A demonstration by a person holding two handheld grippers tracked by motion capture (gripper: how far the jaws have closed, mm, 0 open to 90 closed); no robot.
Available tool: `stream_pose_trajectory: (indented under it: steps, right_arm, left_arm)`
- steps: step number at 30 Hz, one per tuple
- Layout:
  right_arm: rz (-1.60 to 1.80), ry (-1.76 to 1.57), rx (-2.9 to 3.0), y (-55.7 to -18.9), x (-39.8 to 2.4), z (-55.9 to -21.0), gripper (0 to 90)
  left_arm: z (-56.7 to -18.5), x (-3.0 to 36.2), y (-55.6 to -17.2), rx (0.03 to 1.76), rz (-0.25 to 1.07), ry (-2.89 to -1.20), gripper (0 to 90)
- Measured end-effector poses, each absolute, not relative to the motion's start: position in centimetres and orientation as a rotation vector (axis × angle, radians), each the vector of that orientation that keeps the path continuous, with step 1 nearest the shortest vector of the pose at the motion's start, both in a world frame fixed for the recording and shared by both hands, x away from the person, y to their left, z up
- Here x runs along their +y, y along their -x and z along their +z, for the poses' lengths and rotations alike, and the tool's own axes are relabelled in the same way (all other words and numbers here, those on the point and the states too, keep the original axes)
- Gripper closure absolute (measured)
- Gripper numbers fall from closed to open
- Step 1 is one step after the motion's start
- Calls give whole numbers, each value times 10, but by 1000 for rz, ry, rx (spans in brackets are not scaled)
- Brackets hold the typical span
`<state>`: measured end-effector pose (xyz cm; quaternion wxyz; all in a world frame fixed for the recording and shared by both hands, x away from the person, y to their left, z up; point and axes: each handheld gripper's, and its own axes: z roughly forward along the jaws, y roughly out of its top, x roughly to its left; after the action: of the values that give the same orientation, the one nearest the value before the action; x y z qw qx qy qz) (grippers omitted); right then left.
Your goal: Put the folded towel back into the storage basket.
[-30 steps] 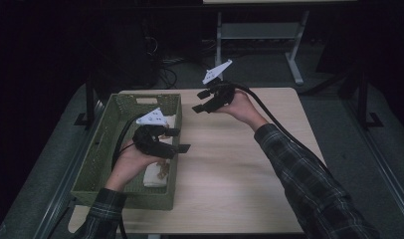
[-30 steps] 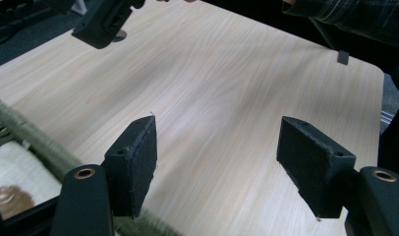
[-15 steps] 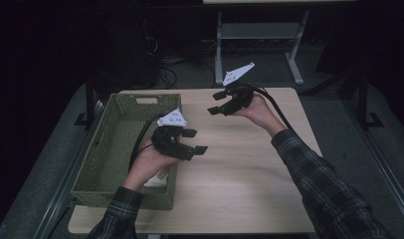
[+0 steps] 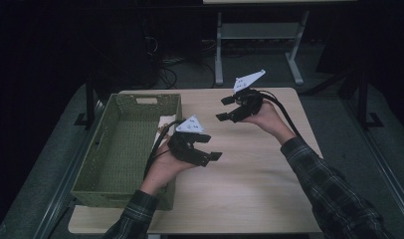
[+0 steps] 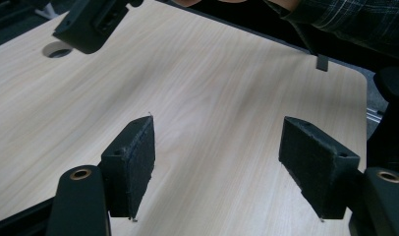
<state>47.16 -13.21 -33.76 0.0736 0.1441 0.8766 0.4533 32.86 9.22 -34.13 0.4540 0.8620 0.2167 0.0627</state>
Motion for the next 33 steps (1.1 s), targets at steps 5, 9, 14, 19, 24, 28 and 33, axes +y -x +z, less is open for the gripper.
stream_pose_trajectory:
  steps: [5, 9, 14, 19, 24, 28, 33]
  right_arm:
    - [1369, -454, 2628, -468, -141, -345, 266]
    - [1373, -474, 2619, -464, -150, -352, 256]
    - [1364, -507, 2613, -460, -161, -364, 246]
    - [1354, -536, 2615, -455, -170, -376, 239]
    - [1330, -565, 2625, -450, -177, -388, 219]
    - [1301, -596, 2624, -445, -183, -398, 181]
    - [1268, -652, 2607, -438, -193, -410, 150]
  left_arm:
    - [-351, 76, -324, 504, 154, -2133, 293]
    - [-359, 63, -320, 483, 152, -2140, 290]
    - [-371, 50, -315, 467, 152, -2151, 284]
    - [-384, 42, -311, 467, 143, -2148, 284]
    - [-400, 39, -307, 471, 134, -2152, 279]
    - [-412, 37, -306, 476, 127, -2151, 266]
    - [-427, 39, -308, 496, 122, -2156, 255]
